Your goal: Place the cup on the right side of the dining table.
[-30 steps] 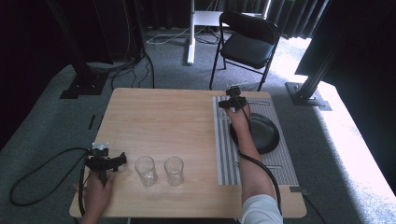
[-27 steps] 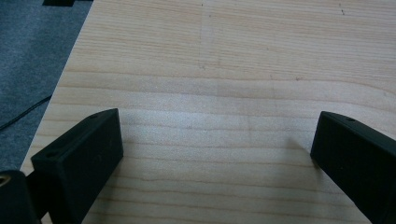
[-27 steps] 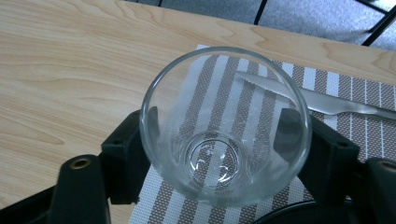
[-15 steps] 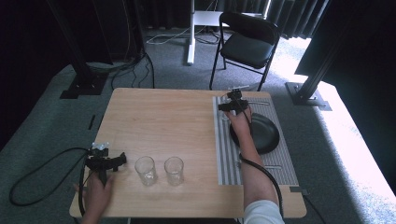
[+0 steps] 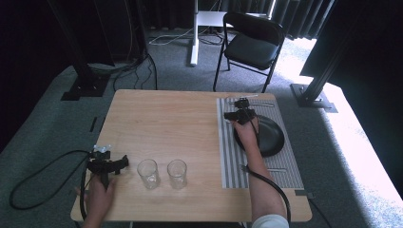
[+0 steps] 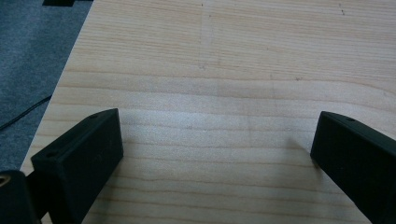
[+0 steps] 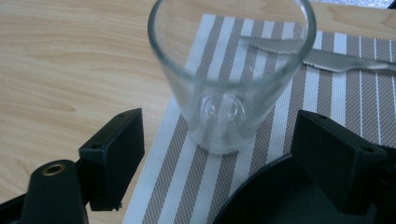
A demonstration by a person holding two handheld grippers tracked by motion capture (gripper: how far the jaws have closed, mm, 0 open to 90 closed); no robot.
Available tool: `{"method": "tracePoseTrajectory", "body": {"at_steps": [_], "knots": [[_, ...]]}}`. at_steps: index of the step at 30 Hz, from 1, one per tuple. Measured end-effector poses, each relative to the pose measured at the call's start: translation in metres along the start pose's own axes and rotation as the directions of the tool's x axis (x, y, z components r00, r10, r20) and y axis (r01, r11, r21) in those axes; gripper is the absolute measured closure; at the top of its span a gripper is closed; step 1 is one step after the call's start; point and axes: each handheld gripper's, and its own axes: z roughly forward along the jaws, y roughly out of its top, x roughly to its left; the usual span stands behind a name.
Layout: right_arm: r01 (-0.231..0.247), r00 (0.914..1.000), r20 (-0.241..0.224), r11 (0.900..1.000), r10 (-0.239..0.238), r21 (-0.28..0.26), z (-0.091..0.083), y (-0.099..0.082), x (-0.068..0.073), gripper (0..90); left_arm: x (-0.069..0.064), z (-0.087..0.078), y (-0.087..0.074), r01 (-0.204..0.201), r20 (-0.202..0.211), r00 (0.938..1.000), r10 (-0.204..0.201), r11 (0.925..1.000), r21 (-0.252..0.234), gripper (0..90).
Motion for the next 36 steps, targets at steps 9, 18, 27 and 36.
{"method": "tracePoseTrajectory", "body": {"at_steps": [9, 18, 27, 36], "knots": [[-0.004, 0.9999, -0.011, 1.0000, 0.004, -0.002, -0.011, -0.016, -0.001, 16.9, 0.000, 0.000, 0.000, 0.000, 0.000, 1.0000, 0.000, 1.0000, 0.000, 2.6], [0.001, 0.9998, -0.022, 0.9998, -0.002, -0.018, -0.023, -0.033, -0.001, 16.9, 0.000, 0.000, 0.000, 0.001, 0.000, 1.0000, -0.001, 1.0000, 0.000, 2.6], [0.006, 0.9999, -0.012, 0.9995, -0.006, -0.032, -0.032, -0.049, -0.004, 16.9, 0.000, 0.000, 0.000, 0.000, 0.000, 1.0000, 0.000, 1.0000, 0.000, 2.6], [0.011, 0.9998, -0.014, 0.9989, -0.011, -0.045, -0.042, -0.066, -0.006, 16.9, 0.000, 0.000, 0.000, 0.000, 0.000, 1.0000, 0.000, 1.0000, 0.000, 2.6]]}}
